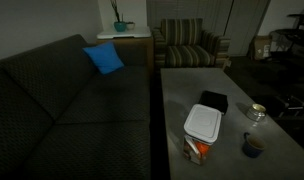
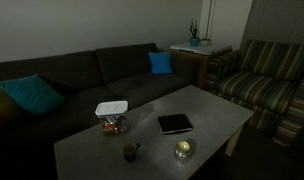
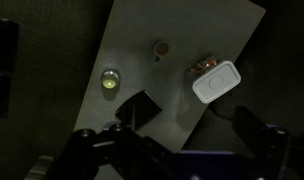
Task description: Push the button on the lid
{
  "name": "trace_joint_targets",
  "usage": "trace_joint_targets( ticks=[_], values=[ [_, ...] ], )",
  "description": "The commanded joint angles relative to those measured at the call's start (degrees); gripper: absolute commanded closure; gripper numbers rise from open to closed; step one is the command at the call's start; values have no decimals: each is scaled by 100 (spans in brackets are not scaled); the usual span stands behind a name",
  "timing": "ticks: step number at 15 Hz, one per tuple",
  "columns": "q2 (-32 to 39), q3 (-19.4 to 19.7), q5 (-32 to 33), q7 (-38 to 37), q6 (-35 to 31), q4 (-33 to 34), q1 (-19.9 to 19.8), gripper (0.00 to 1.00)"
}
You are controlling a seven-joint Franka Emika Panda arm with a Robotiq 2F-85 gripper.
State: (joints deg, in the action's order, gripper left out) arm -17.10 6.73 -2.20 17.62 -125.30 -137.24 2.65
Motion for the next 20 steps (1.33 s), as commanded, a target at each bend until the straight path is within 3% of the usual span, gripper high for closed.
trace_joint_targets(
  ticks=[1,7,8,13,20],
  values=[
    [419,-188,-276,351,-275,13,206,0],
    [1202,-666,-871,1153,-653,-31,681,0],
    [955,-668,-662,761,-470,-1,518,0],
    [1220,-792,-750,947,-559,4,596,0],
    [1722,-1087,-1578,1280,-2206,-184,805,0]
  ],
)
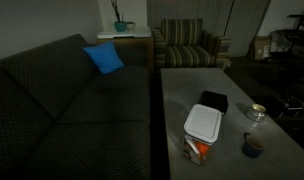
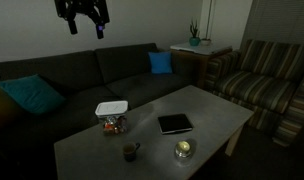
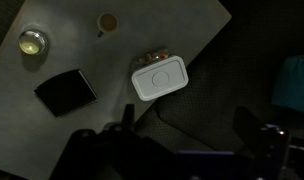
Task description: Push the button on the lid
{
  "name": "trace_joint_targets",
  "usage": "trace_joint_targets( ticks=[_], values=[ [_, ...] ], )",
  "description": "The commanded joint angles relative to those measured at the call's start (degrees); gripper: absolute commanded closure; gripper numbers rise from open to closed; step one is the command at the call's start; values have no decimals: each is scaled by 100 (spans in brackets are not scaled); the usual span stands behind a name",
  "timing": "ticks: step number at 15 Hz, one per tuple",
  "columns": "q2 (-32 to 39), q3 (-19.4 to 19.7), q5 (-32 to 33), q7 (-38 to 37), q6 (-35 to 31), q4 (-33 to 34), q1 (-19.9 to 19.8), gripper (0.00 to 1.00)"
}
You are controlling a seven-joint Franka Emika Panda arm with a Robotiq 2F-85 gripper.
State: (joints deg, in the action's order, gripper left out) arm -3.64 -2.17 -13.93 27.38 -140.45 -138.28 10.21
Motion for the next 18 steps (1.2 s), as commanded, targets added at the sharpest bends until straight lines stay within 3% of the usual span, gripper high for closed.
trace_joint_targets(
  ticks=[1,5,6,12,18],
  values=[
    [537,-300,-515,366,-1014,-109,79,0],
    [1202,-774,-707,681,-1623,-24,27,0],
    [882,-771,-508,340,-1345,-82,-69,0],
    [1094,-1054,-459,438,-1765,-197,-101,0],
    [2257,-1277,219,549,-1993,526,-137,0]
  ],
)
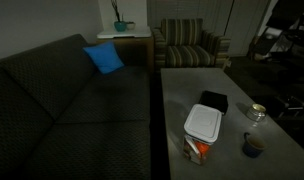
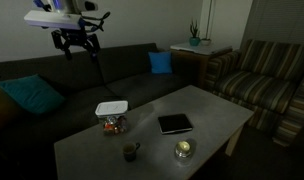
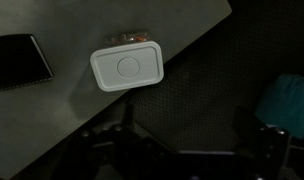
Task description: Push the button on the lid
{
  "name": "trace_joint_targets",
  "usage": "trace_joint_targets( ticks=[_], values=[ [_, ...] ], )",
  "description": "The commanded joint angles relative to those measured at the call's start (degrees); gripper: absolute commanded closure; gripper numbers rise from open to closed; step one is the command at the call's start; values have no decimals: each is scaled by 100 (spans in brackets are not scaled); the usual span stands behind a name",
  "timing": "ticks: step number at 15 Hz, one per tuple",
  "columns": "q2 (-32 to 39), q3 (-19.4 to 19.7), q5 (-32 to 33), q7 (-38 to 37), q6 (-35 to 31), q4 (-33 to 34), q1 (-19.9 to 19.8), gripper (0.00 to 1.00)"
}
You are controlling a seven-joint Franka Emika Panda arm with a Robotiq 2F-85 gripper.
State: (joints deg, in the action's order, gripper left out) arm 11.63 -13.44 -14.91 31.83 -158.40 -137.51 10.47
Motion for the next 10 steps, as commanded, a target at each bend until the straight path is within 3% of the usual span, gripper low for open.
trace_joint_targets(
  ticks=[1,4,7,8,9,10],
  values=[
    [981,-166,490,67,-262,593,-183,0],
    [1749,-166,1031,-115,-382,1056,-219,0],
    [2470,78,1713,-543,-411,1543,-48,0],
    [2659,126,1878,-677,-405,1687,-21,3],
    [2853,140,1996,-784,-419,1827,-20,26],
    [3022,157,2093,-895,-458,1958,-13,28]
  ],
)
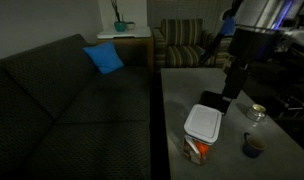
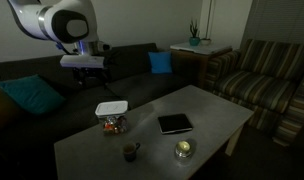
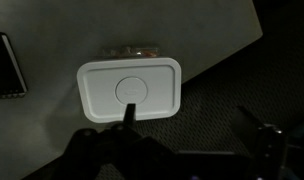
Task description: Push the button on the lid
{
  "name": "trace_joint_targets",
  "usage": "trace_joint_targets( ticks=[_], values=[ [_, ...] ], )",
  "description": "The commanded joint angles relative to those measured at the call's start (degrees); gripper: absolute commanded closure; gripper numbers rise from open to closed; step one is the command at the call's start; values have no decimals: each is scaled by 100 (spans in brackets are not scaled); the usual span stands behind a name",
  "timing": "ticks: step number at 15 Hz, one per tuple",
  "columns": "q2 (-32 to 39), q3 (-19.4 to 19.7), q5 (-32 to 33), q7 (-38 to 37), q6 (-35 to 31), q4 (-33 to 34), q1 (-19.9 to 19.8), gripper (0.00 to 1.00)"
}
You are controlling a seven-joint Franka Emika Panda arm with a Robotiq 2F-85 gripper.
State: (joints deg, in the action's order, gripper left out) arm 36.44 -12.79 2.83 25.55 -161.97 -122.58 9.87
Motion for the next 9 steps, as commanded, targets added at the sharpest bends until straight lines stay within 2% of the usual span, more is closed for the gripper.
trace_joint_targets(
  ticks=[1,7,8,9],
  values=[
    [706,126,393,-395,-176,596,74,31],
    [1390,339,601,-1036,-700,1220,343,73],
    [1234,117,593,-905,-546,1028,112,56],
    [1313,171,610,-975,-585,1110,175,62]
  ],
)
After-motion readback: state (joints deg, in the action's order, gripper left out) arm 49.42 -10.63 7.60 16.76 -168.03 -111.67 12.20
